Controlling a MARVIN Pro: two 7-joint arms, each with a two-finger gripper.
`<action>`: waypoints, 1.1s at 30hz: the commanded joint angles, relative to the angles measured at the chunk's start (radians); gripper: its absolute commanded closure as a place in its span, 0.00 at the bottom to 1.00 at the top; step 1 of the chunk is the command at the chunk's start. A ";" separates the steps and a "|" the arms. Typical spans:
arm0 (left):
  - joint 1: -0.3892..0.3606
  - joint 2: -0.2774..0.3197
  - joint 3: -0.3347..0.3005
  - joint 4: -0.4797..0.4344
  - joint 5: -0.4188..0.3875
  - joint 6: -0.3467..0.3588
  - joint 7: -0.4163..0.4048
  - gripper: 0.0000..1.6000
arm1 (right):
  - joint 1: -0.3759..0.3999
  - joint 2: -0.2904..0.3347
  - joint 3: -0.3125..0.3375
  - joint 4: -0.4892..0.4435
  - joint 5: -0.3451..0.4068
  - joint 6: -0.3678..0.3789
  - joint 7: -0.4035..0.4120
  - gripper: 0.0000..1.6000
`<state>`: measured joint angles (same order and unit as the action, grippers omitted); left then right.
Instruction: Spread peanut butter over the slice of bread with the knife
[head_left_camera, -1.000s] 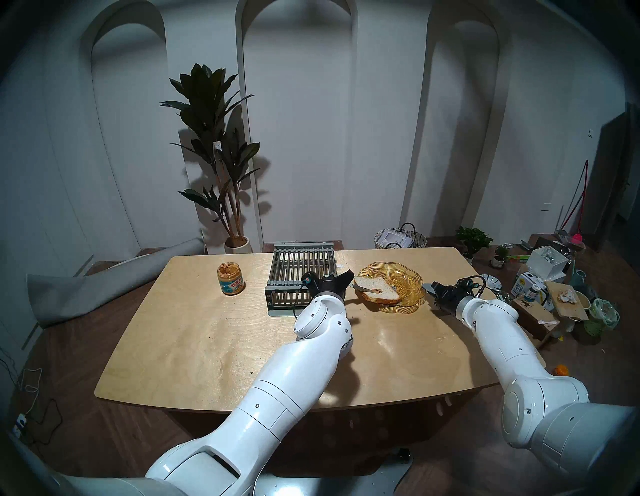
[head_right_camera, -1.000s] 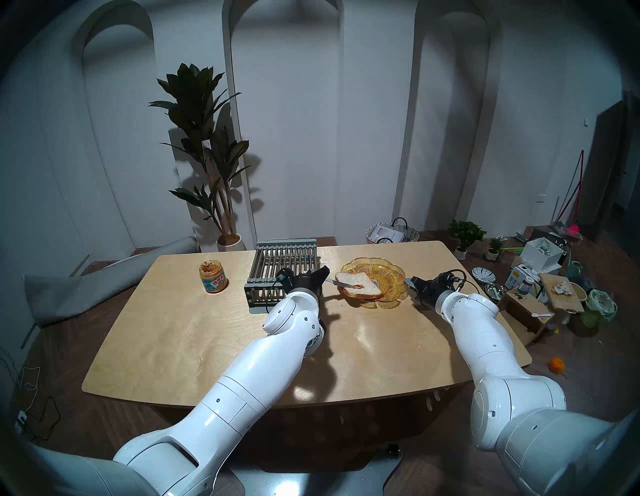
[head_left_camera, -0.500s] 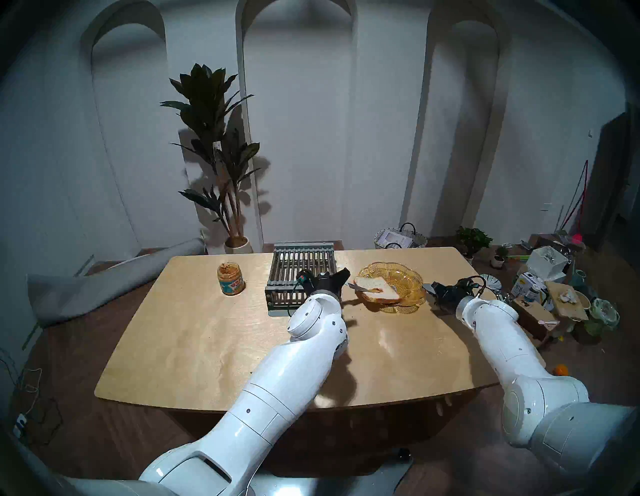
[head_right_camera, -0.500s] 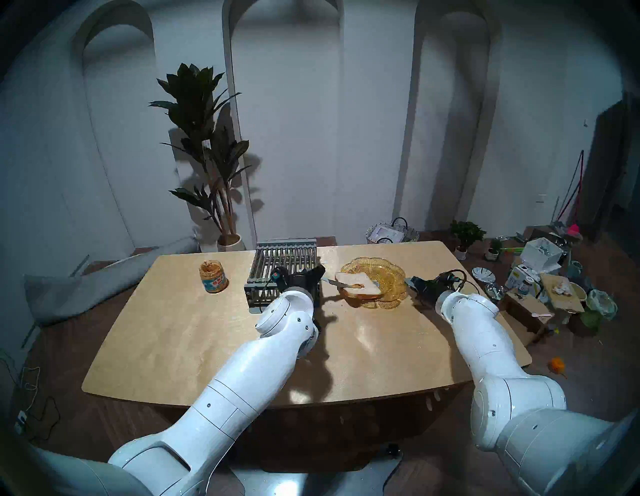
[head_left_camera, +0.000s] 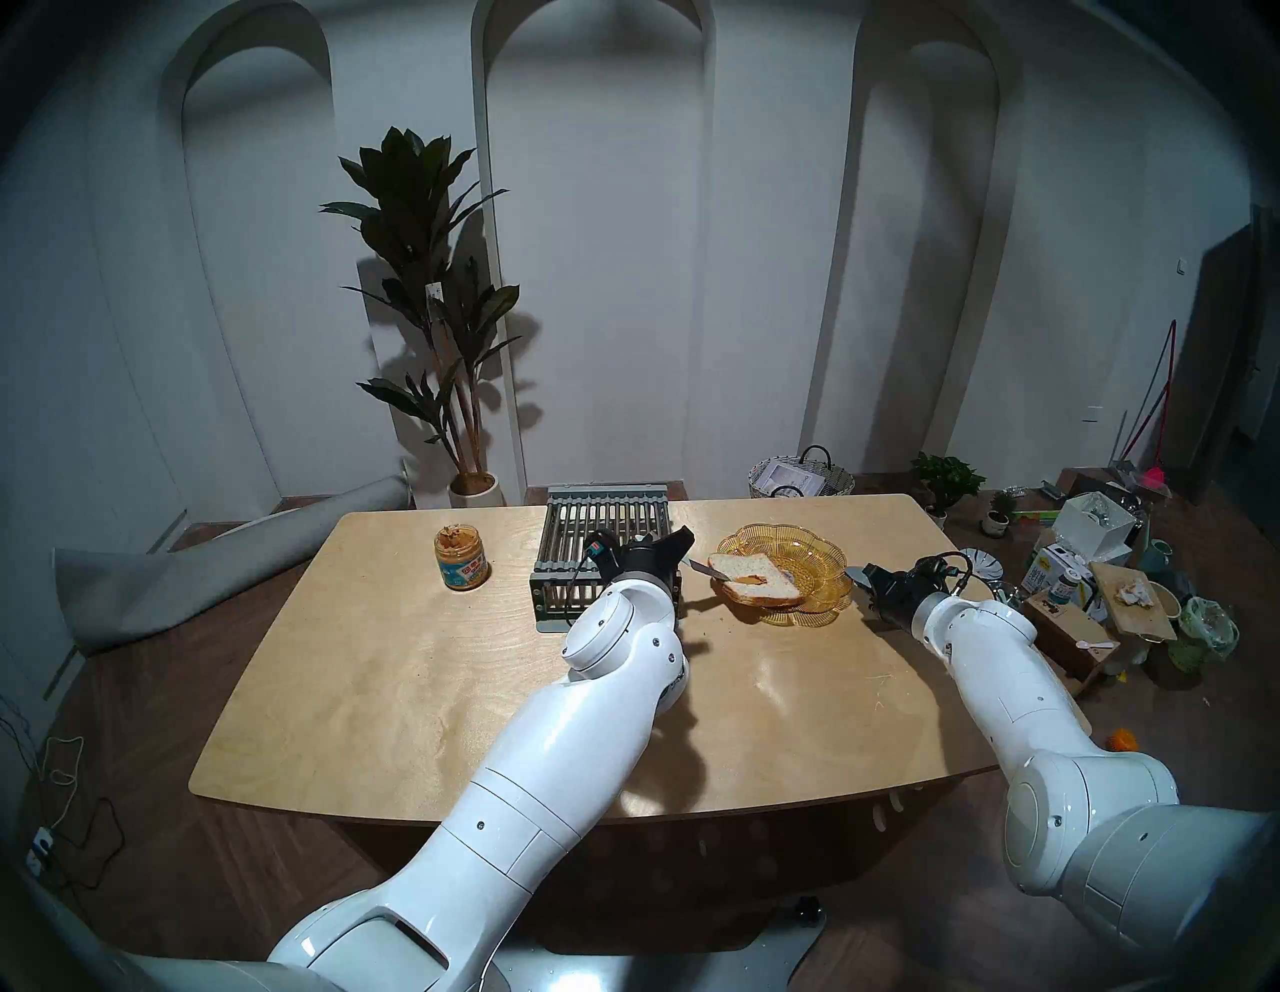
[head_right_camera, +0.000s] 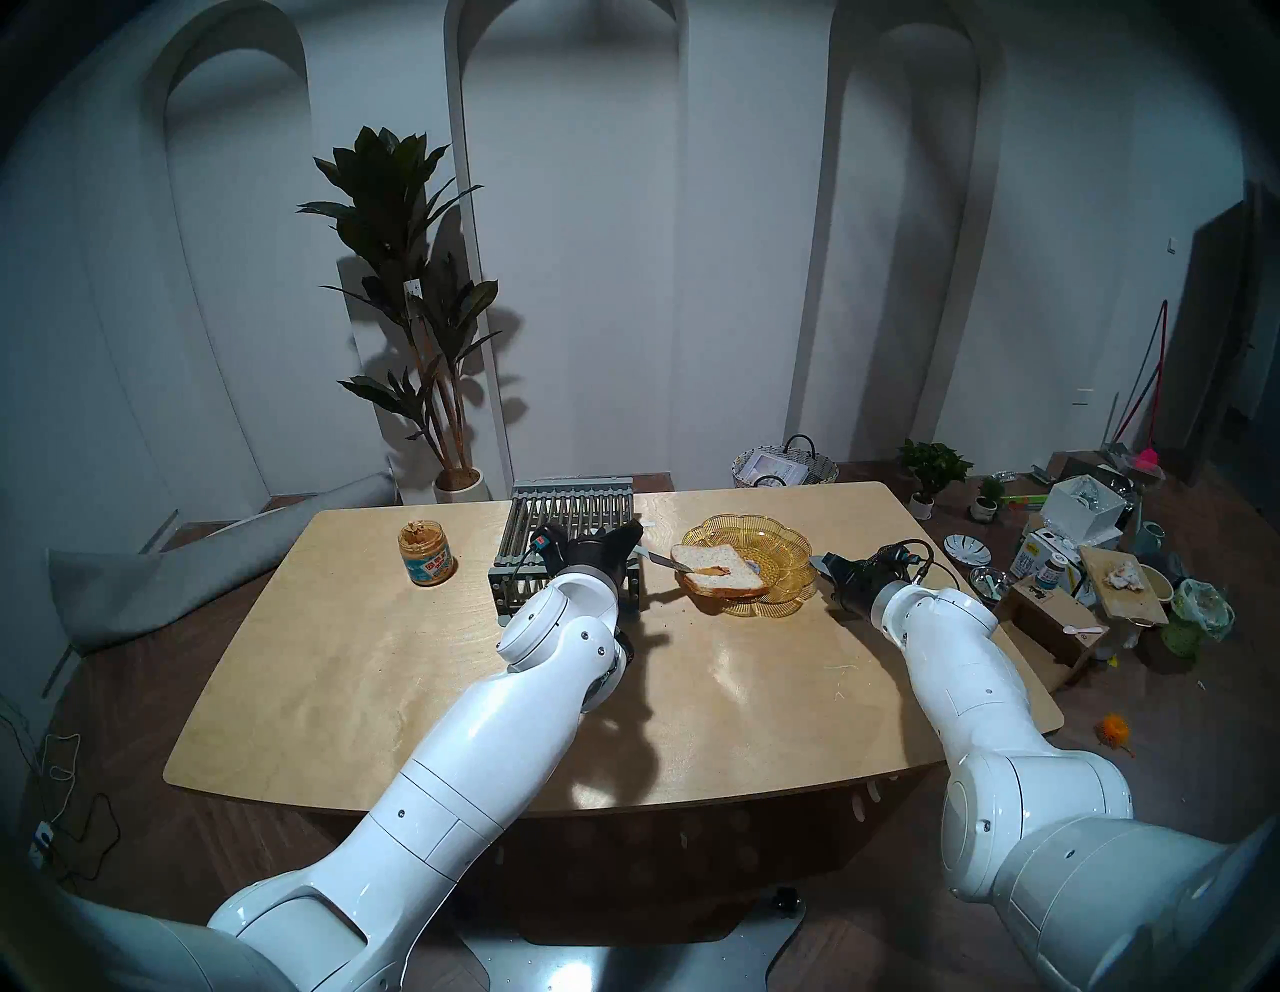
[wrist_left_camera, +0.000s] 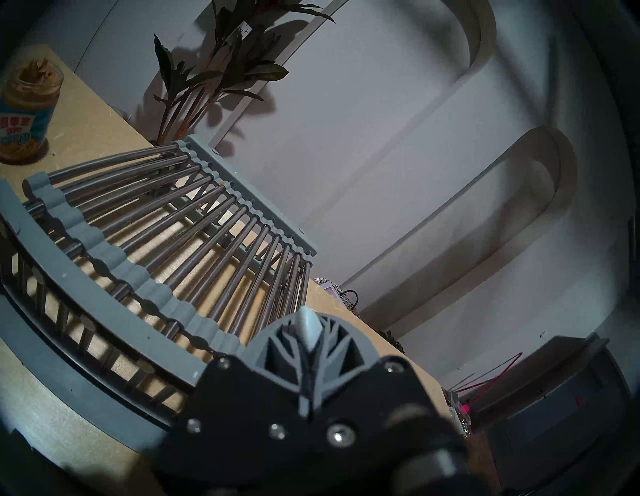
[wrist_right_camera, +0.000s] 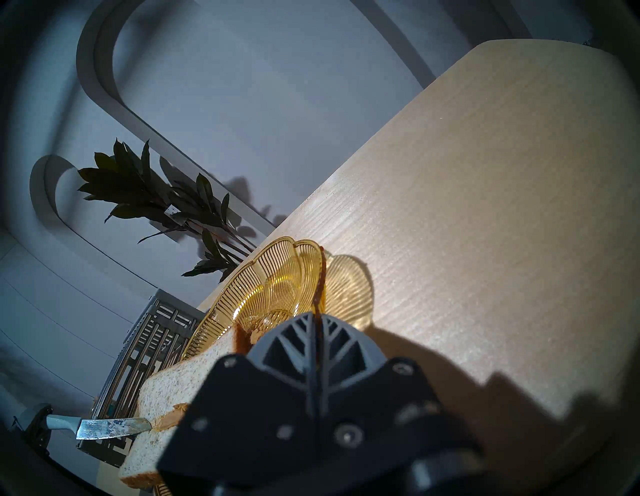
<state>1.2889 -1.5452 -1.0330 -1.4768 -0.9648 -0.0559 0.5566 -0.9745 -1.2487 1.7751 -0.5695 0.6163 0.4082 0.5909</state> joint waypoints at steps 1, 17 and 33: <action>0.002 0.003 -0.003 -0.088 -0.008 0.005 -0.007 1.00 | 0.017 -0.001 -0.004 -0.005 -0.005 -0.013 -0.004 1.00; 0.019 0.020 -0.007 -0.203 -0.030 0.045 0.002 1.00 | 0.011 -0.006 -0.013 -0.009 -0.009 -0.026 0.002 0.99; 0.022 0.022 0.002 -0.221 -0.010 0.044 0.010 1.00 | -0.020 -0.007 -0.014 -0.072 -0.005 -0.009 0.012 0.00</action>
<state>1.3225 -1.5197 -1.0395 -1.6606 -0.9909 -0.0045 0.5660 -0.9824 -1.2577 1.7555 -0.6026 0.6059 0.3786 0.6081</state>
